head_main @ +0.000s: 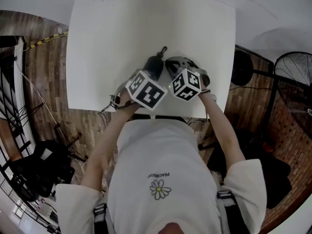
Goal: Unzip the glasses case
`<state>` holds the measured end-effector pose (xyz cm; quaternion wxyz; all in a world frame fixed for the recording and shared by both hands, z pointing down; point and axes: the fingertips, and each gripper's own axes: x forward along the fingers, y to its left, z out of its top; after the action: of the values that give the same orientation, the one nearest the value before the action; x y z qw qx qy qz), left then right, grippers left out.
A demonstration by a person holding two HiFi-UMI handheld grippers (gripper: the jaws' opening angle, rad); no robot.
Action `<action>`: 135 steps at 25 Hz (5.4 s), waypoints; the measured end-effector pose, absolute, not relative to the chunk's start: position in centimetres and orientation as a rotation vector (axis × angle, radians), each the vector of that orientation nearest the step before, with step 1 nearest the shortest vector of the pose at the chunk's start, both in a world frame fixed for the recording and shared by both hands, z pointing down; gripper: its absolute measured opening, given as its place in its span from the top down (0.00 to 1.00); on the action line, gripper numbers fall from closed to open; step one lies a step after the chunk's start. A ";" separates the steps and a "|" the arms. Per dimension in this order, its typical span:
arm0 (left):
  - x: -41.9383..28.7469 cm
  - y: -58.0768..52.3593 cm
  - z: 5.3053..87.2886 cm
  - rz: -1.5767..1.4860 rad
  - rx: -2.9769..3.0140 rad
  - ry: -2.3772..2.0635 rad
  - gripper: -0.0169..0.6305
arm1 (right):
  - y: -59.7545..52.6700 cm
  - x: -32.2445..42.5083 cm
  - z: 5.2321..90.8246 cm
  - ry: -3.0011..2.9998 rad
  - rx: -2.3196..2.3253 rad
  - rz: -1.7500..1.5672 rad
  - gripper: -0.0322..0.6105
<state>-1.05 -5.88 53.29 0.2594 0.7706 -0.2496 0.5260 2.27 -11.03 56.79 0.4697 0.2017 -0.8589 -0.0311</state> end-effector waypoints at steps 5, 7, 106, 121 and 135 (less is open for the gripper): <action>-1.0 -5.8 53.3 1.404 2.076 -0.672 0.95 | -12.5 1.4 56.6 -2.114 0.464 -0.123 0.94; -1.1 -6.1 53.0 1.383 2.087 -0.671 0.95 | -12.8 1.8 56.2 -2.111 0.541 -0.091 0.94; -11.6 -10.2 23.6 -0.151 2.620 -1.782 0.95 | -8.2 6.3 27.7 -2.492 1.804 -0.044 0.94; -13.1 -9.6 28.2 -0.024 2.569 -1.777 0.95 | -7.7 6.1 31.3 -2.440 1.768 0.063 0.94; -13.3 -9.2 26.9 -0.052 2.610 -1.802 0.95 | -7.4 5.5 31.4 -2.419 1.742 0.021 0.94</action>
<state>-13.32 -9.15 26.94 -0.0152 0.8228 -0.5679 -0.0164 5.53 -7.39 31.39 0.0800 0.5824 -0.8089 0.0069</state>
